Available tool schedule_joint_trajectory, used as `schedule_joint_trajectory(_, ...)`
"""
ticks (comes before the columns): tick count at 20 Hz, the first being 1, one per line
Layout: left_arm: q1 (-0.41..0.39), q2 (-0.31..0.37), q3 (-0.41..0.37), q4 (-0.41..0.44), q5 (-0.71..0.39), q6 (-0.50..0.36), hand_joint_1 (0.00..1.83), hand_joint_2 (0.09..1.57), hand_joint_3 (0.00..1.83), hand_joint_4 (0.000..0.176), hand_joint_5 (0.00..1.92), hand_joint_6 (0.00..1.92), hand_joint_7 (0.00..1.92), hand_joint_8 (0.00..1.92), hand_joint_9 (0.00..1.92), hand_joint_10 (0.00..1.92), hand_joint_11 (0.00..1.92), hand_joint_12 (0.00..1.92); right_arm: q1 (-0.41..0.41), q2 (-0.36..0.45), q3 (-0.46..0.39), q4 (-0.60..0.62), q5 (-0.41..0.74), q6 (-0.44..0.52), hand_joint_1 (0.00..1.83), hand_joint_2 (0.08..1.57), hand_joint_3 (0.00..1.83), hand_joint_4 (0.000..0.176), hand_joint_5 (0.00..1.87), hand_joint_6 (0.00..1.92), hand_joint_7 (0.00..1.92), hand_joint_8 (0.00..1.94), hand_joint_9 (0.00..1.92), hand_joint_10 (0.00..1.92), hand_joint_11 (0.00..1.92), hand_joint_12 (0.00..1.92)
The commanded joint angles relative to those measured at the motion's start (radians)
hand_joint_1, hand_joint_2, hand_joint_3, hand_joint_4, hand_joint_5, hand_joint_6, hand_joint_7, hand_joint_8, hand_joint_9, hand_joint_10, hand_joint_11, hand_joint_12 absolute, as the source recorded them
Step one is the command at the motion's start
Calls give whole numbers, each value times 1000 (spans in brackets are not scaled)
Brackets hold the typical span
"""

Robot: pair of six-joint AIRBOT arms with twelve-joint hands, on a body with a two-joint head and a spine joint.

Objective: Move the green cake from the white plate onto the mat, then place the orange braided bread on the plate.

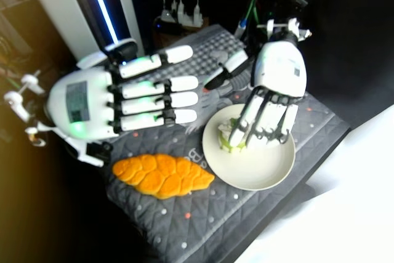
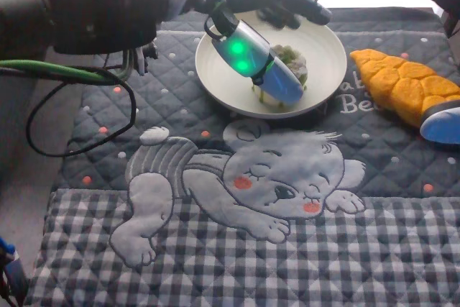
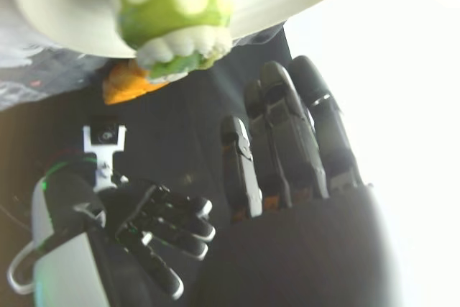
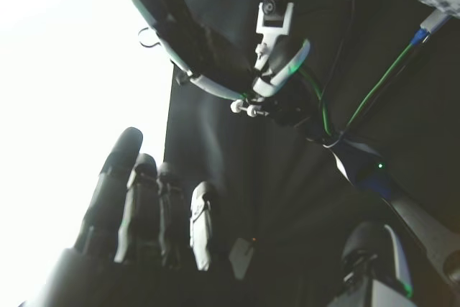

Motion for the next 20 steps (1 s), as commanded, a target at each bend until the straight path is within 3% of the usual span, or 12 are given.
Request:
schedule_joint_trajectory(1,-14,2,5,-25,-19,-3,516,706,0,145,429,6,669,17,834,76,470,1107,6,6,0,31,126,6,261,729,0,176,0,0,28,3,66,7,0,722)
schedule_joint_trajectory(2,-14,-4,9,-14,-10,-3,508,693,0,141,450,3,657,5,814,47,437,1135,6,4,0,31,126,6,255,743,1,176,0,0,44,2,67,4,0,777)
schedule_joint_trajectory(4,-13,-13,13,19,21,-3,503,700,2,139,459,4,643,4,758,11,331,1201,6,2,-1,31,127,6,245,749,0,176,0,0,69,1,85,4,0,685)
schedule_joint_trajectory(5,-13,-16,15,30,32,-3,510,700,1,168,445,0,627,0,733,2,265,1234,6,2,-2,31,127,6,238,750,1,176,0,0,75,3,89,4,0,668)
schedule_joint_trajectory(7,-7,-17,18,35,42,-3,467,686,0,176,428,0,603,0,688,0,180,1300,6,2,-5,31,129,6,233,763,1,176,0,0,93,1,108,4,0,749)
schedule_joint_trajectory(10,1,-24,26,37,48,-3,495,684,0,176,441,7,633,15,690,6,158,1314,6,2,-7,31,129,6,277,761,0,176,0,0,76,0,88,0,0,805)
schedule_joint_trajectory(12,4,-27,27,41,52,-3,505,681,0,176,437,0,563,1,594,0,158,1152,6,1,-7,31,129,6,288,754,0,176,0,0,101,7,116,10,0,836)
schedule_joint_trajectory(15,13,-38,31,48,55,-3,478,691,4,176,409,0,600,14,613,10,104,1228,6,0,-8,31,130,6,290,782,8,176,0,0,116,8,130,12,0,837)
schedule_joint_trajectory(16,17,-42,35,48,56,-3,477,698,3,176,407,0,602,6,606,5,124,1180,6,0,-8,31,130,6,289,806,7,168,0,0,133,6,138,10,0,759)
schedule_joint_trajectory(20,28,-50,41,48,58,-3,489,709,1,176,422,3,555,2,556,6,76,1223,6,-2,-8,31,130,6,254,796,2,176,0,0,135,1,92,0,0,779)
